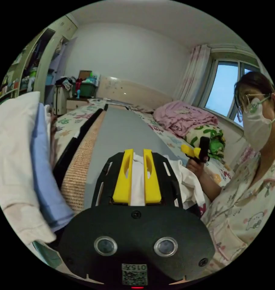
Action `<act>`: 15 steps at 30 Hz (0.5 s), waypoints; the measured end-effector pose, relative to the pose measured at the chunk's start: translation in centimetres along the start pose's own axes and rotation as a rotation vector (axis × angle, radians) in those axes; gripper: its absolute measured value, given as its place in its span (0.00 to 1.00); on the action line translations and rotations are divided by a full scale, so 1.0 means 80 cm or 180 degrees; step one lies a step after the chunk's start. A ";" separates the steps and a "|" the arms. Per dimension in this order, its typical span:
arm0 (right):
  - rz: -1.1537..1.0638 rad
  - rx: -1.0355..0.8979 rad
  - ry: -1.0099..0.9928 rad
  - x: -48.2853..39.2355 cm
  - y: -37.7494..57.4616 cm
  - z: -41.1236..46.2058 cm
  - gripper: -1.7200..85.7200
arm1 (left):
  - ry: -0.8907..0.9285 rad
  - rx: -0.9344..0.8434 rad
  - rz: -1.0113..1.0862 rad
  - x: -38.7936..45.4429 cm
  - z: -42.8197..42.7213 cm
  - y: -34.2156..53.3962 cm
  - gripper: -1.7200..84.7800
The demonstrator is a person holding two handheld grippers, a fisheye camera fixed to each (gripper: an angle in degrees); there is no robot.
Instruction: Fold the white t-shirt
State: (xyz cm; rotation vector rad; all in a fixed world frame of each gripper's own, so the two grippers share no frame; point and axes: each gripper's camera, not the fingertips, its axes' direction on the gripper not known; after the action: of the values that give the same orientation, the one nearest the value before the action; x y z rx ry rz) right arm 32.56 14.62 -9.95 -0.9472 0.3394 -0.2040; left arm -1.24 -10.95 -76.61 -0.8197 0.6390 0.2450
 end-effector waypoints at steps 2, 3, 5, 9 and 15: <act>0.0060 0.0354 0.0057 -0.003 -0.022 -0.060 0.13 | 0.0237 -0.0353 0.0085 0.011 0.055 -0.013 0.12; 0.0054 0.0462 0.0097 -0.006 -0.027 -0.072 0.13 | 0.0375 -0.0558 0.0229 0.021 0.091 -0.022 0.15; 0.0049 0.0681 0.0252 -0.008 -0.044 -0.103 0.13 | 0.0433 -0.0793 0.0572 0.041 0.135 -0.031 0.19; 0.0330 0.0691 0.0285 0.019 -0.073 -0.128 0.14 | 0.0395 -0.1370 0.1027 0.073 0.205 -0.039 0.20; 0.0534 0.0967 0.0244 0.051 -0.100 -0.195 0.14 | 0.0402 -0.2050 0.0678 0.060 0.290 -0.064 0.18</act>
State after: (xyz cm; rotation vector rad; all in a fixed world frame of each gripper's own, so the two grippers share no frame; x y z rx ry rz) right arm 30.36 -3.06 -12.58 -0.6086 0.4427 -0.1334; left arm 14.83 2.73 -64.68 -1.3935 0.7791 0.6160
